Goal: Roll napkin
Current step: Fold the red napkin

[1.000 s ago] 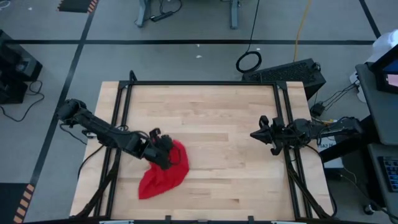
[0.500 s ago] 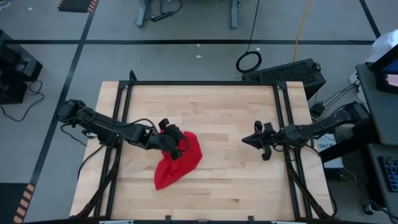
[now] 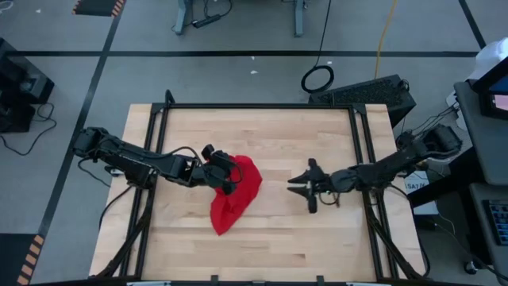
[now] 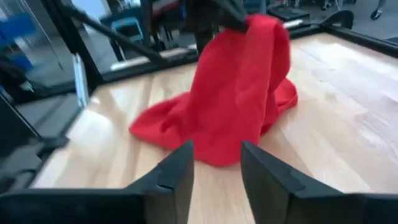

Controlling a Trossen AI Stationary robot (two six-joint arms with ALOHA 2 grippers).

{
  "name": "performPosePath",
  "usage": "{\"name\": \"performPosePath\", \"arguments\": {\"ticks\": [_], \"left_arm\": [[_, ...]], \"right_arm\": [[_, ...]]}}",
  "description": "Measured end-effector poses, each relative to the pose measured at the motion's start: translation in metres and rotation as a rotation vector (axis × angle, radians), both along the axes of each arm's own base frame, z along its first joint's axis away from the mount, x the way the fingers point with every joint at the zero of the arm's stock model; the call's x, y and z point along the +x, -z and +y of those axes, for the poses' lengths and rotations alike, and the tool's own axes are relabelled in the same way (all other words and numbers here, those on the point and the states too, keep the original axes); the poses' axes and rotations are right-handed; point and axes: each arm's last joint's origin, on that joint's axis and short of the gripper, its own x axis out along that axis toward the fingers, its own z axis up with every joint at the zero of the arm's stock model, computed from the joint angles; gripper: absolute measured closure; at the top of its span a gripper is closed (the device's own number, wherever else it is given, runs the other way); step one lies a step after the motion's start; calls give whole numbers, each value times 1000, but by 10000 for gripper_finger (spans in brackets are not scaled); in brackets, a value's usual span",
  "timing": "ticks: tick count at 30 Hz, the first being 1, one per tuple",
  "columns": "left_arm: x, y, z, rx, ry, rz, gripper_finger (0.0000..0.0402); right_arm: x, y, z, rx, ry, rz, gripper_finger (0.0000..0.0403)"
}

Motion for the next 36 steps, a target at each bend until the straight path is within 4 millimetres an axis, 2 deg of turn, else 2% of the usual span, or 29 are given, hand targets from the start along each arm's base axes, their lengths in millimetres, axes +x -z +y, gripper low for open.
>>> {"name": "performPosePath", "arguments": {"ticks": [5,11,15,19,24,28,32,36], "left_arm": [[0,1,-1,-11,-8,-6,379],[-4,10,0,-23,-23,8,379],[-6,15,0,-28,-28,7,379],[-6,16,0,-37,-40,0,379],[-6,16,-1,-37,-38,1,366],[-6,15,-1,-26,-47,-5,322],[-6,15,0,-12,-61,-9,273],[-6,15,-1,-10,-61,-9,243]], "right_arm": [[34,12,10,-71,34,84,253],[79,25,21,-231,113,144,241],[108,29,30,-336,129,156,234],[128,29,35,-407,129,166,223],[145,24,32,-540,181,210,216],[153,31,23,-659,242,274,216],[159,44,11,-660,266,312,226],[161,55,0,-638,297,346,256]]}}
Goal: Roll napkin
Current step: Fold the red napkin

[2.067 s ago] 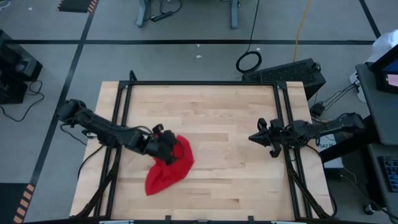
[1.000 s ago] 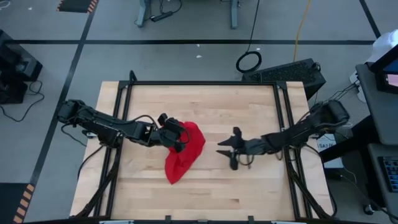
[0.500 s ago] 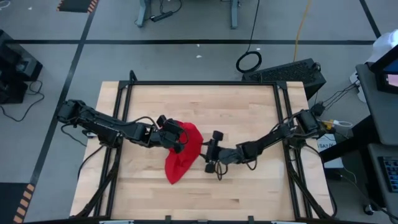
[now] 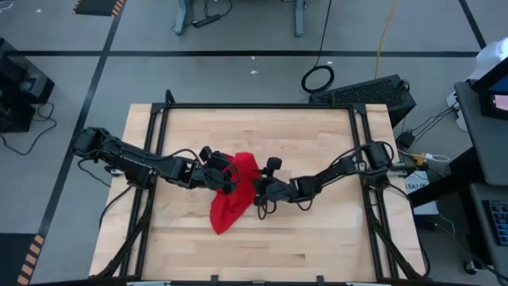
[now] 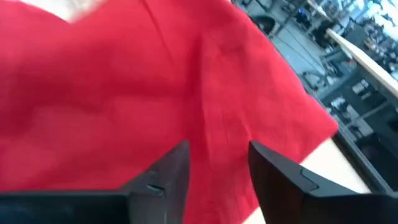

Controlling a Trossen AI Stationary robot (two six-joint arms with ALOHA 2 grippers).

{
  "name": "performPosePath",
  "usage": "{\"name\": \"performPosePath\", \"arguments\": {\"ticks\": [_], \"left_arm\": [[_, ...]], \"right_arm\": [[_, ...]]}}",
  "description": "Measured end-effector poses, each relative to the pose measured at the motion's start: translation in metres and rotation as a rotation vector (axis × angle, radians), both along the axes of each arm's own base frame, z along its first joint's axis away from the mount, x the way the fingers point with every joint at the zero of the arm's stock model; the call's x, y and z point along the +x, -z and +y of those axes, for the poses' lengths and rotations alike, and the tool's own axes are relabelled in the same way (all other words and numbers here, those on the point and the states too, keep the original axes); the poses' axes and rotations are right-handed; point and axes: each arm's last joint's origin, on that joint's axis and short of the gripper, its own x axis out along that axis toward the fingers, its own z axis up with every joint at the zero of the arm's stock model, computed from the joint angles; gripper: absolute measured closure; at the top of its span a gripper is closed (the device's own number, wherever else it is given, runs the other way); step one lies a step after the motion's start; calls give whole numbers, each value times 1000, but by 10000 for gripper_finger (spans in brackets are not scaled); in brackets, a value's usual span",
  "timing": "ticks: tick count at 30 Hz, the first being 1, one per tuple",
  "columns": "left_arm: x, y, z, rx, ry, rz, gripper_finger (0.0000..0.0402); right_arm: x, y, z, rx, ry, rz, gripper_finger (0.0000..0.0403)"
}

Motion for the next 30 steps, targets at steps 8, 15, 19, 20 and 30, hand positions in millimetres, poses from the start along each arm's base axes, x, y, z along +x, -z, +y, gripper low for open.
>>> {"name": "performPosePath", "arguments": {"ticks": [8,15,19,20,30], "left_arm": [[-1,0,-9,13,44,3,235],[2,-5,-14,39,101,-34,235],[2,-4,-16,40,108,-30,235],[1,-5,-18,42,115,-29,235],[-6,0,-27,104,206,72,235]], "right_arm": [[0,2,-3,16,15,-4,384],[-2,2,-5,0,16,40,400],[-4,-6,-3,-6,6,41,402],[-4,-8,-2,-6,5,37,402],[-7,-9,0,4,2,63,377]]}}
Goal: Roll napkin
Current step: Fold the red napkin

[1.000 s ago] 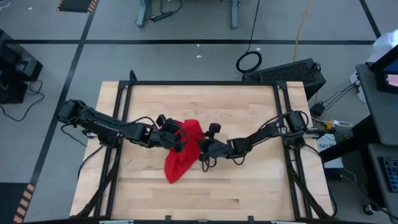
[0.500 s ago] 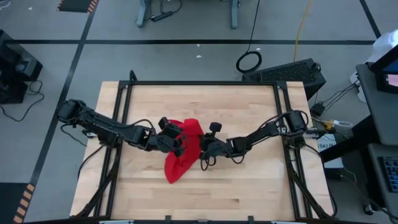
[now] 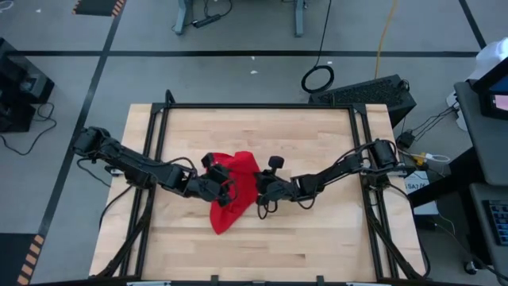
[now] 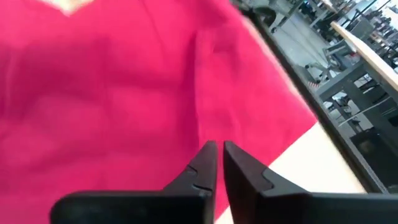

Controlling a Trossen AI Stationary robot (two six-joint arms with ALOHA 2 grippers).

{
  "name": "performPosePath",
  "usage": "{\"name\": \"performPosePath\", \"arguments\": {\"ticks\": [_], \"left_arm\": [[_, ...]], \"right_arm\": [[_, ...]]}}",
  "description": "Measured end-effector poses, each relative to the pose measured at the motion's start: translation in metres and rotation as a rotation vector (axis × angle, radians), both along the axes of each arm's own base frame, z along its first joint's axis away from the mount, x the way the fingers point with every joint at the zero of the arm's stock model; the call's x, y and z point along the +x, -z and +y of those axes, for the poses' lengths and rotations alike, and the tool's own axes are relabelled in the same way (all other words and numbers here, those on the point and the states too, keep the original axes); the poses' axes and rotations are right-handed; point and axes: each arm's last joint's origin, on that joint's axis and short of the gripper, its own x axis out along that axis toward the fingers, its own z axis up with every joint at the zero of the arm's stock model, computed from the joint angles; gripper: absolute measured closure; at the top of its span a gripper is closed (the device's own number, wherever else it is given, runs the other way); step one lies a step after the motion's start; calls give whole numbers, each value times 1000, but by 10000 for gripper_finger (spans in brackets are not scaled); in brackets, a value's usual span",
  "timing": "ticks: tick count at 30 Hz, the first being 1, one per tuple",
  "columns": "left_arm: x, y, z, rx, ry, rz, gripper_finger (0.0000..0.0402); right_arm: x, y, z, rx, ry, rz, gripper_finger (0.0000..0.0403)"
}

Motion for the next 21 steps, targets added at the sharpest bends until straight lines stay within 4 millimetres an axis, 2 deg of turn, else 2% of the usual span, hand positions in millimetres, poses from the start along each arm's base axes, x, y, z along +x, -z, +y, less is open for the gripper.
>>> {"name": "performPosePath", "arguments": {"ticks": [8,11,13,15,17,21], "left_arm": [[-1,2,4,13,-13,30,235],[0,2,7,17,-30,28,235],[0,2,10,17,-39,29,235],[1,2,13,18,-50,31,235],[1,3,15,31,-66,33,235],[3,11,18,85,-48,86,235]], "right_arm": [[-2,3,-5,-59,38,49,255],[1,12,-15,-54,62,62,216],[3,20,-22,-36,86,59,204],[5,25,-29,-10,115,43,207],[5,27,-32,9,135,26,230],[8,24,-34,6,133,-6,327]]}}
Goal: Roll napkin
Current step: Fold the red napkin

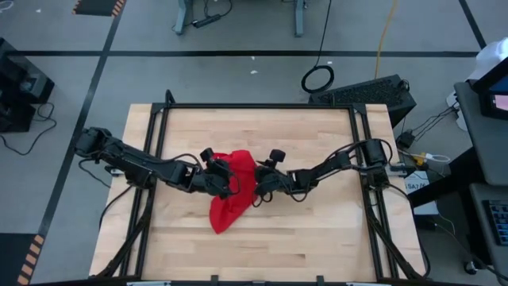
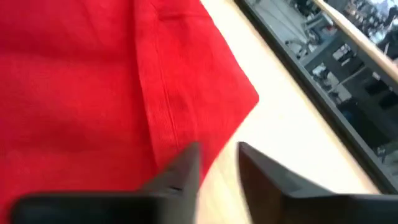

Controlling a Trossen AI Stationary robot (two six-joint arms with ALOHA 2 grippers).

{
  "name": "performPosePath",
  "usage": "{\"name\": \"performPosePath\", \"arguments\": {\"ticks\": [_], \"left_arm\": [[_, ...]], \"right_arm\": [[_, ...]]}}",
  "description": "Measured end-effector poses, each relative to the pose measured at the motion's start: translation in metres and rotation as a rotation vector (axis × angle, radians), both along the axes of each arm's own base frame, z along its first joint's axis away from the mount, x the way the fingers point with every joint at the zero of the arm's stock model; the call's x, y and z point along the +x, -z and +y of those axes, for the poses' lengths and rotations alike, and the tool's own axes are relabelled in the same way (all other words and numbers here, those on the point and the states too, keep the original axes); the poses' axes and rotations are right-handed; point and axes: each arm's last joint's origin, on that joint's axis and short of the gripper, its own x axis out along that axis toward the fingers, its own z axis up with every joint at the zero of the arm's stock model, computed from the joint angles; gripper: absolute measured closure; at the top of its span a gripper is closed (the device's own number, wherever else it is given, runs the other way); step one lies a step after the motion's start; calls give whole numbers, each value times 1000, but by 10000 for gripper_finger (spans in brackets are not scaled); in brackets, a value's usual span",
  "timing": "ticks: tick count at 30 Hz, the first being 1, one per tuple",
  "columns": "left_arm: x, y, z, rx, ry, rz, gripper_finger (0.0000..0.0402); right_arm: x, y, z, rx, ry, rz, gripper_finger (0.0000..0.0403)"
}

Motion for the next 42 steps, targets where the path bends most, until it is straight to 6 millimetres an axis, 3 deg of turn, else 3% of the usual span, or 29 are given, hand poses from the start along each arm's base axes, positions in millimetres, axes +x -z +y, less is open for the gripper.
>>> {"name": "performPosePath", "arguments": {"ticks": [3,14,22,28,42], "left_arm": [[1,1,0,46,35,25,235],[2,1,5,116,56,66,235],[6,5,19,114,-4,76,235],[10,17,21,86,-51,99,234],[16,37,19,122,-7,199,145]], "right_arm": [[1,-1,-3,-29,-13,15,389],[2,-17,-8,-113,-54,34,402],[-1,-34,-25,-121,-88,74,402],[-1,-34,-41,-101,-131,99,403],[-3,-30,-73,66,-229,92,403]]}}
